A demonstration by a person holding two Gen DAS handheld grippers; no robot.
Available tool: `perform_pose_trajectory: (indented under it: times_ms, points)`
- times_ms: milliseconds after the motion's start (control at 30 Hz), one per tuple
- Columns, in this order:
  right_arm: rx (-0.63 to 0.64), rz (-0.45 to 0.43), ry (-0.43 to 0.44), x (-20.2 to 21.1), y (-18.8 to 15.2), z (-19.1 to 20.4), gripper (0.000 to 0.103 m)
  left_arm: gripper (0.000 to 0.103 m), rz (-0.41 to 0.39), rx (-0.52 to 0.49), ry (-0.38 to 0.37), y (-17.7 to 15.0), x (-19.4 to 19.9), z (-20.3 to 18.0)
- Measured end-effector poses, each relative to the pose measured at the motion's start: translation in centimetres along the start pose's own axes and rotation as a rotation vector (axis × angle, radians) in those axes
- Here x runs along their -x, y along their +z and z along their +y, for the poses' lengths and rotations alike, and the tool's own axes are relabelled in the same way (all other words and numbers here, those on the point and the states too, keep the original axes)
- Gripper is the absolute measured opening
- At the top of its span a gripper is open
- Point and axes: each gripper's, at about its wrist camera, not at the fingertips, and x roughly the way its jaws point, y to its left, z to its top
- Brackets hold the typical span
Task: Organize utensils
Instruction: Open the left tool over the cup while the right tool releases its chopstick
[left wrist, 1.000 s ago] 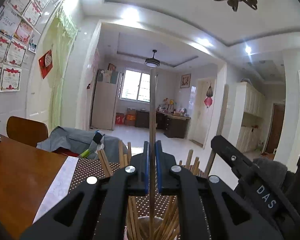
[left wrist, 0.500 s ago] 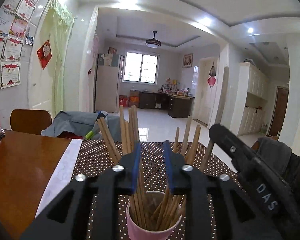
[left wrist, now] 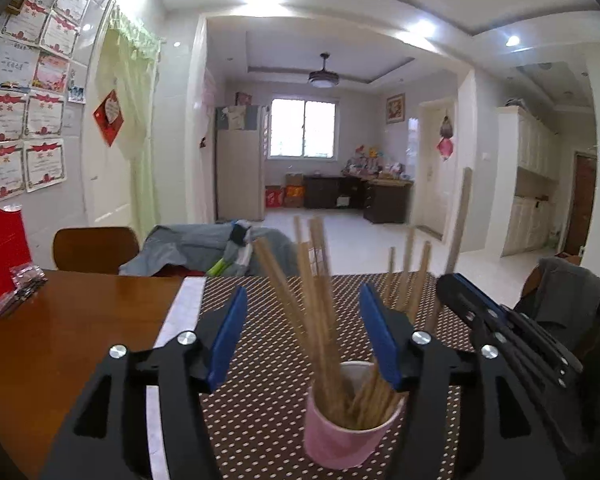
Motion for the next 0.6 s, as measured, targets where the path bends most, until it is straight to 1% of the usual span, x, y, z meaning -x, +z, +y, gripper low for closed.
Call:
perform_pose_trajectory:
  times_ms: [133,233,400,600]
  points:
    - [0.006,0.031,-0.012,-0.4,-0.5,0.2,0.007,0.058,0.050,0.036,0.011,0.1,-0.5,1.0]
    - [0.008,0.065,-0.016,-0.9,-1.2,0.2,0.007,0.058,0.081,0.042,0.017,0.1,-0.9,1.3]
    - [0.009,0.108,-0.010,-1.3,-1.8,0.2,0.007,0.058,0.091,0.022,0.030,0.1,-0.9,1.1]
    - [0.020,0.136,0.004,-0.9,-1.7,0.8,0.007,0.058,0.093,0.005,0.012,0.0,-0.5,0.3]
